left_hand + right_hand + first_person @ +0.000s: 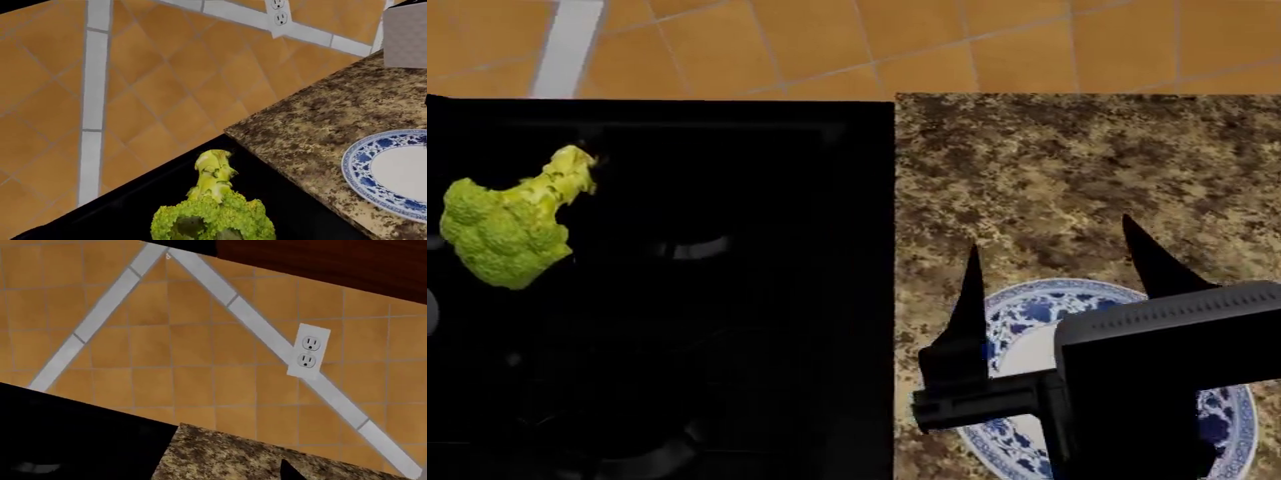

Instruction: Pick the broccoli from the plate and place it in the pan.

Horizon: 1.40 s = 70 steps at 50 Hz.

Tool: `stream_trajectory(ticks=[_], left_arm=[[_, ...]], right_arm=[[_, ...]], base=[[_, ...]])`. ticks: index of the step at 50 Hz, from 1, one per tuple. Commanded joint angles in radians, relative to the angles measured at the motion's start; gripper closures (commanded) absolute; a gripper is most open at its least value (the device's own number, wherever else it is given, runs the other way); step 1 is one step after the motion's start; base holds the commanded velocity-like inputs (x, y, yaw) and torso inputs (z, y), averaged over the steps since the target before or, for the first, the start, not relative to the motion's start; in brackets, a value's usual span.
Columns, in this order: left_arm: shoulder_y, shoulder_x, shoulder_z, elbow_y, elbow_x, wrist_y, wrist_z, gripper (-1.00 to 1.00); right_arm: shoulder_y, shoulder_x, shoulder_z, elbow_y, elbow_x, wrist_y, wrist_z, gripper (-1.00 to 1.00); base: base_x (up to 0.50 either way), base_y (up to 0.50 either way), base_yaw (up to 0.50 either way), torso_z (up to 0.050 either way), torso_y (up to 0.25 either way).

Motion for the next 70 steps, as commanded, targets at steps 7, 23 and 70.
stream_trajectory(ticks=[7, 23, 70], left_arm=[[0.005, 0.001, -0.006, -0.020, 0.053, 0.027, -0.011, 1.00], [0.040, -0.024, 0.016, -0.035, 0.114, 0.095, 0.033, 1.00], [0.113, -0.049, 0.038, -0.038, 0.174, 0.192, 0.046, 1.00]], right_arm=[[0.001, -0.019, 0.021, 0.013, 0.023, 0.000, -0.042, -1.00], [0.010, -0.019, 0.002, 0.011, 0.025, 0.008, -0.038, -1.00], [0.074, 0.018, -0.035, -0.001, 0.008, 0.029, -0.029, -1.00]], base=[[0.00, 0.50, 0.00, 0.000, 0.000], [0.00, 0.50, 0.00, 0.000, 0.000], [0.01, 0.39, 0.00, 0.000, 0.000]])
